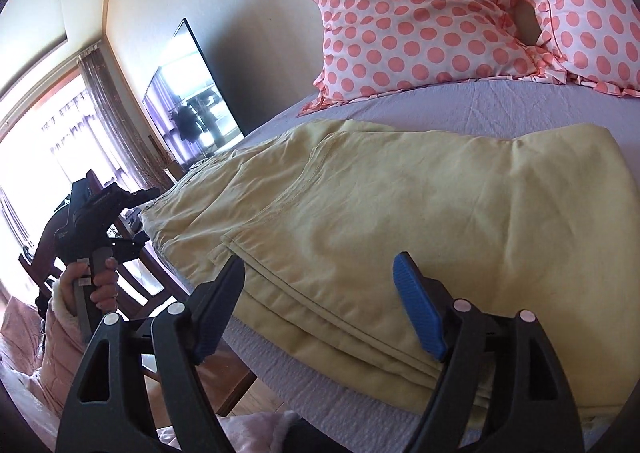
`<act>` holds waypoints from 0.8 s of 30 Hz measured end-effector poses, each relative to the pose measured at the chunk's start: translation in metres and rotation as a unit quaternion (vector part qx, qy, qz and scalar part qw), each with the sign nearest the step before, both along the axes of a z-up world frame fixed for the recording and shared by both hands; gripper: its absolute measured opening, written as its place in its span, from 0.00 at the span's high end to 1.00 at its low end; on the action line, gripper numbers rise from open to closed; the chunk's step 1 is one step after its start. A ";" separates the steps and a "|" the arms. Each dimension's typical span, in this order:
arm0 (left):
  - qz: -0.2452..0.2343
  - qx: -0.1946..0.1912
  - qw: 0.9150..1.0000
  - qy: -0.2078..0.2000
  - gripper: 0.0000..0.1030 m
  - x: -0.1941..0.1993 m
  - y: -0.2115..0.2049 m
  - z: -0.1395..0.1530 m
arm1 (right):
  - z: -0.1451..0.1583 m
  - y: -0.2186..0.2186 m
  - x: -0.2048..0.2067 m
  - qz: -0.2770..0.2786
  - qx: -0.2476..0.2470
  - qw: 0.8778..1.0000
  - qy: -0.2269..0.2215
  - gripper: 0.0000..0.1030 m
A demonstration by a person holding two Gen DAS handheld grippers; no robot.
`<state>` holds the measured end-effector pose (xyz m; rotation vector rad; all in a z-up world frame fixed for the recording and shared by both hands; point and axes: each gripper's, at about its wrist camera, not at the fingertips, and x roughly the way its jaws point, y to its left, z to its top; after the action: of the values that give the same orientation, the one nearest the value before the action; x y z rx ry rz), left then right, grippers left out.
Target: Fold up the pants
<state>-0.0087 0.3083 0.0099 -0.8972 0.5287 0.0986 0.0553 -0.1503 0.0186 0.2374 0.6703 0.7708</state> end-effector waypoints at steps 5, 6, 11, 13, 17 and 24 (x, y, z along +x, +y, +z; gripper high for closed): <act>0.048 -0.040 0.998 0.004 0.42 0.012 0.037 -0.003 | 0.000 -0.006 -0.002 -0.004 0.007 1.000 -0.003 0.24; 0.059 -0.040 0.997 0.013 0.54 0.016 0.043 -0.003 | 0.001 -0.008 -0.002 -0.005 0.010 1.000 -0.003 0.24; 0.068 0.044 0.995 0.053 0.87 0.040 0.038 0.022 | 0.006 -0.029 -0.007 -0.024 0.026 0.999 -0.018 0.21; 0.044 0.123 0.990 0.043 0.88 0.052 0.009 0.053 | 0.008 -0.043 -0.009 -0.042 0.031 0.998 -0.026 0.20; -0.054 0.255 0.965 -0.002 0.88 0.078 -0.089 0.115 | 0.010 -0.086 -0.009 -0.109 0.052 0.992 -0.032 0.18; -0.320 0.403 0.852 -0.097 0.83 0.073 -0.318 0.113 | 0.007 -0.165 -0.010 -0.228 0.111 0.967 -0.007 0.17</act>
<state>0.0640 -0.0095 0.1233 0.1221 0.5070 -0.3602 0.0452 -0.3158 0.0256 0.5680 0.4878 0.4018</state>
